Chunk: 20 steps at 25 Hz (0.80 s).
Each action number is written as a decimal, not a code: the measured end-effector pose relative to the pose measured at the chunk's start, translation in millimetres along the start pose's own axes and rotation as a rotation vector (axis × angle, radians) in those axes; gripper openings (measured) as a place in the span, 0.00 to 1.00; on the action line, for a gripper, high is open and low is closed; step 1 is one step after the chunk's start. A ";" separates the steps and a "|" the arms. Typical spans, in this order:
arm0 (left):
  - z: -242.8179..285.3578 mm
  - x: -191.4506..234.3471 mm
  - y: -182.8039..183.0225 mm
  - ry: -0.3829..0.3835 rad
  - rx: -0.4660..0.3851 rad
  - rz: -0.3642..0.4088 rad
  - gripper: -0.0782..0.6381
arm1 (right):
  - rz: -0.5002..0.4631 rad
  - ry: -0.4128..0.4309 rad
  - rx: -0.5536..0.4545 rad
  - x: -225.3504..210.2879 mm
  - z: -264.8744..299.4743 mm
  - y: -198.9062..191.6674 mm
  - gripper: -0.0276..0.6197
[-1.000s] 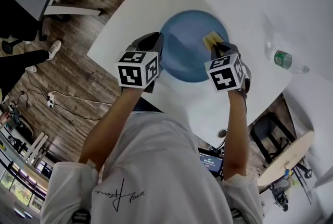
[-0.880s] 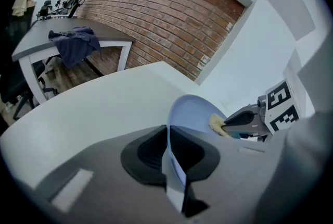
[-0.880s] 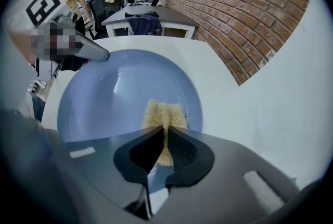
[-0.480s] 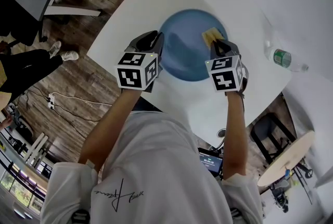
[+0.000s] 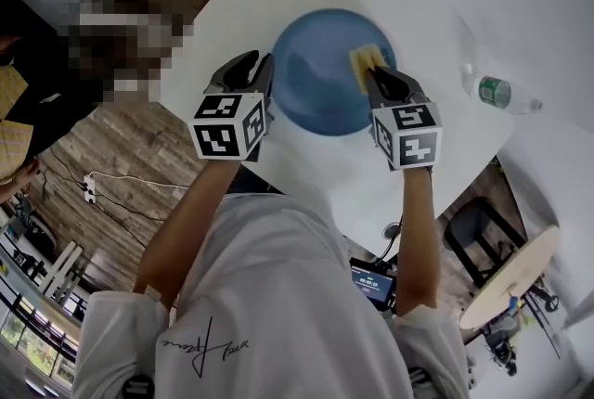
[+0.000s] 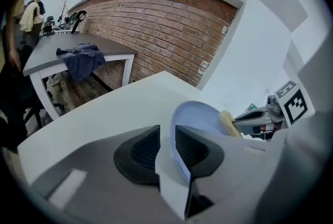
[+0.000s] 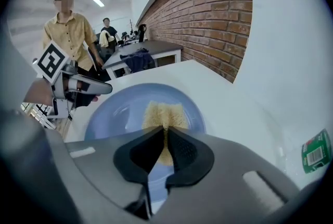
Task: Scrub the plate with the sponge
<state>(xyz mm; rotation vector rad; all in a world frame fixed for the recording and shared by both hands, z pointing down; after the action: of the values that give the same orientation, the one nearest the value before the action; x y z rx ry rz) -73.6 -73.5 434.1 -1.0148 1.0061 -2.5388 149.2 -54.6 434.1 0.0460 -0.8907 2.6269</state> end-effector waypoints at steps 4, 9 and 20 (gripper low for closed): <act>-5.6 -6.3 1.4 0.010 -0.020 0.008 0.24 | 0.002 -0.006 -0.032 1.9 -16.5 6.2 0.09; -11.8 -20.8 8.2 -0.011 -0.069 0.023 0.23 | 0.002 -0.008 -0.085 5.8 -32.4 6.5 0.09; -41.4 -68.0 4.1 -0.061 -0.136 0.054 0.13 | 0.010 0.016 -0.205 14.3 -84.2 -2.5 0.08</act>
<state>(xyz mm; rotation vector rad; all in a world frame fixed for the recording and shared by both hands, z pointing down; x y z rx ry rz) -51.9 -25.7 374.2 -1.0788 1.1862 -2.4081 143.9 2.0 370.3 -0.0318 -1.1521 2.5265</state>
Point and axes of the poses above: the fingertips, and each gripper's own axes: z forward along the fingers, x to its left, y out of its top, the point moved 4 cm from there along -z, backward along the fingers, and after that the axes turned 15 degrees about -y, right-handed, at the moved point
